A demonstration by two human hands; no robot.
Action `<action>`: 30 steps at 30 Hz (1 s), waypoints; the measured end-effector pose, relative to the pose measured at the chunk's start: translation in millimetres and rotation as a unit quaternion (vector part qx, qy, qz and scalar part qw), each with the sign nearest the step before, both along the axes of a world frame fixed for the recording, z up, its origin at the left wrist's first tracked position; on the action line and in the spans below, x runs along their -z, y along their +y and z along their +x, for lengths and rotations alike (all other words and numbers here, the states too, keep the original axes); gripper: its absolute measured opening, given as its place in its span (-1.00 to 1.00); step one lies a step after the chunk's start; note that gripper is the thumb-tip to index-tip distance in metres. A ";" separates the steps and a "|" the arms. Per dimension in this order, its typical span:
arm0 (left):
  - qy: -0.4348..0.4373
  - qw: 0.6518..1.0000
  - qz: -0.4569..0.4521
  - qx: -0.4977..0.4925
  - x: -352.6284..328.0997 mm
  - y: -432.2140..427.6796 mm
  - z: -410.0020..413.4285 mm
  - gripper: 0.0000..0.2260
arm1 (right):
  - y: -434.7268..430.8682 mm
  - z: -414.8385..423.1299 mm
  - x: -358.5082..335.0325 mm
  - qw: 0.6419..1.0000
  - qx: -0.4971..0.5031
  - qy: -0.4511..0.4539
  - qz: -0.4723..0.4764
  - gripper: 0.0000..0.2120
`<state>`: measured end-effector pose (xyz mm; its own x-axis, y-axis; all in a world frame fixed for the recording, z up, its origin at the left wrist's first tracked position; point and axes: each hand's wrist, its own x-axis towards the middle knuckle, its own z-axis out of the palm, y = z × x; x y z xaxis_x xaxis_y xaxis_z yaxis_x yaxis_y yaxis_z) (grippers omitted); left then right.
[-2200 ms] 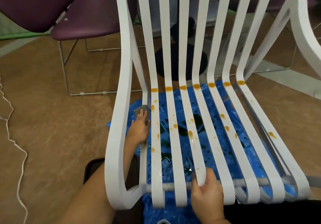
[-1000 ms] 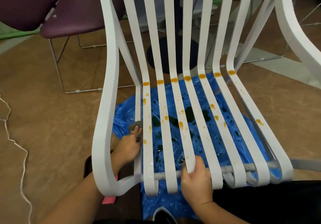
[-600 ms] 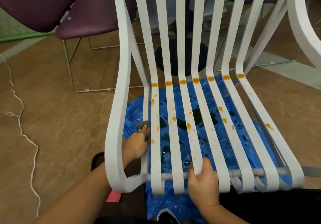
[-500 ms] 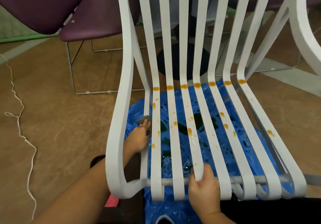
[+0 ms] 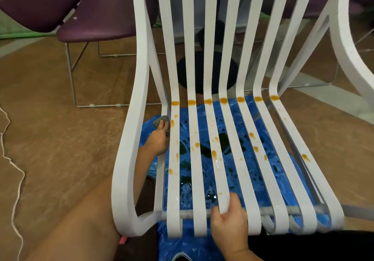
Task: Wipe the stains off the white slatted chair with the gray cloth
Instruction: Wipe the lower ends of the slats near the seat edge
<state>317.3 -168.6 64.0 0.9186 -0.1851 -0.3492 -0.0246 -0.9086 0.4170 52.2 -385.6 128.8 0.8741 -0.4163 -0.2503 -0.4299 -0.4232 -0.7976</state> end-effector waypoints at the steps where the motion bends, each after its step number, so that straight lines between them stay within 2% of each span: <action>1: -0.003 1.000 -0.008 -0.002 -1.3 -0.2 -6.5 -0.35 | -0.1 -0.5 -0.7 1.000 -0.002 0.004 0.002 -0.76; 11: 0.023 0.998 -0.039 -0.036 -49.3 -7.8 -114.4 -0.47 | 0.2 -1.2 -9.6 1.000 -0.017 0.020 0.017 -0.86; 16: -0.030 0.999 -0.013 -0.023 -36.2 10.4 -146.2 -0.61 | 1.0 -1.4 -13.4 0.999 -0.017 0.022 0.020 -0.88; 19: -0.064 0.997 -0.040 -0.034 -34.7 10.2 -158.5 -0.52 | 0.9 -1.5 -13.0 0.999 -0.017 0.024 0.017 -0.89; 22: -0.087 0.993 0.008 -0.076 -34.9 7.4 -165.1 -0.37 | 1.1 -1.6 -13.6 0.999 -0.018 0.027 0.017 -0.89; 24: -0.048 0.998 0.002 -0.051 -25.9 8.3 -166.1 -0.31 | 1.6 -0.7 -13.1 0.999 -0.018 0.023 0.014 -0.89; 27: 0.051 0.996 -0.071 -0.021 -10.5 11.4 -162.1 -0.15 | 1.5 -0.6 -11.9 1.000 -0.015 0.014 0.010 -0.88; 30: 0.064 0.995 -0.072 -0.013 0.7 10.6 -148.0 0.06 | 0.4 -1.3 -8.4 1.000 -0.013 0.016 0.013 -0.87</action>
<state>169.2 -158.0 63.3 0.8736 -0.2188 -0.4347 0.0592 -0.8388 0.5412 50.9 -385.2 137.2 0.8759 -0.3862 -0.2893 -0.4450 -0.4144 -0.7939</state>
